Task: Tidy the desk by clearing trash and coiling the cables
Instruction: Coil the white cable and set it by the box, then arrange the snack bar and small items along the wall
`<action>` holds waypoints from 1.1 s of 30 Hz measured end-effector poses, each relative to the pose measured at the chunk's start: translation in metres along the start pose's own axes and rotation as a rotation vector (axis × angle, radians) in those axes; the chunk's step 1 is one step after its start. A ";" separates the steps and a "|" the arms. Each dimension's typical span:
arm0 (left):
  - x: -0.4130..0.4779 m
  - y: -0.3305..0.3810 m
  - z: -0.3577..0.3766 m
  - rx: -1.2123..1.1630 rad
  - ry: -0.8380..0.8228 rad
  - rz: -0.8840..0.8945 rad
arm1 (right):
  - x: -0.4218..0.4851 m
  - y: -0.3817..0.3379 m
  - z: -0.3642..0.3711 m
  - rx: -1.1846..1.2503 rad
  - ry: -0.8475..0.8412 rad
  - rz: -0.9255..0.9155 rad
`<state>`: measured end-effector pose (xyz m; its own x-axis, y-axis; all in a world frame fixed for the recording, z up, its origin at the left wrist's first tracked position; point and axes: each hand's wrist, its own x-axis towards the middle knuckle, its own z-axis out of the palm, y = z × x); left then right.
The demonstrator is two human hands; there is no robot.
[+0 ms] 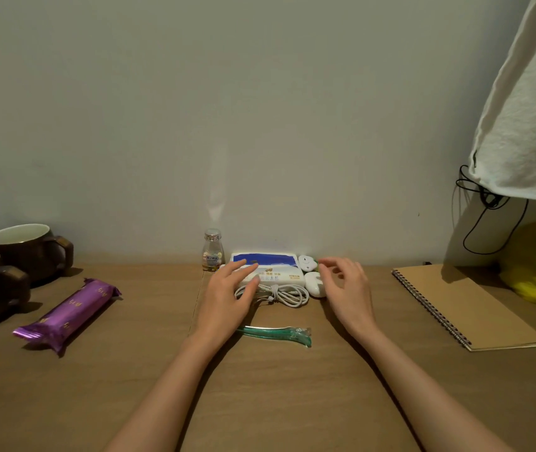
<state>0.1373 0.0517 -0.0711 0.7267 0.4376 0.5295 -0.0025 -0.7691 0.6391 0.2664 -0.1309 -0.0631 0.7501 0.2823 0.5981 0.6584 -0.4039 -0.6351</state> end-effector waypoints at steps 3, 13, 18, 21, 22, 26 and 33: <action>-0.004 -0.003 -0.008 0.015 0.132 -0.010 | -0.018 -0.025 -0.002 0.029 -0.132 -0.173; -0.012 -0.028 -0.031 -0.017 0.117 -0.223 | -0.056 -0.044 -0.001 -0.139 -0.450 -0.434; -0.013 -0.026 -0.031 -0.002 0.044 -0.186 | -0.049 -0.032 0.009 -0.107 -0.338 -0.345; -0.013 -0.028 -0.031 -0.006 0.020 -0.192 | -0.044 -0.029 0.017 -0.100 -0.279 -0.319; -0.013 -0.028 -0.032 -0.009 0.012 -0.193 | -0.042 -0.027 0.020 -0.102 -0.259 -0.310; -0.011 -0.029 -0.031 -0.026 -0.002 -0.217 | -0.036 -0.020 0.027 -0.120 -0.219 -0.279; -0.004 -0.031 -0.024 0.016 -0.039 -0.201 | -0.034 -0.015 0.029 -0.121 -0.216 -0.284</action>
<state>0.1179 0.0854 -0.0797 0.7376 0.5646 0.3703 0.1558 -0.6759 0.7203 0.2331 -0.1087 -0.0880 0.5429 0.5696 0.6171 0.8397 -0.3794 -0.3885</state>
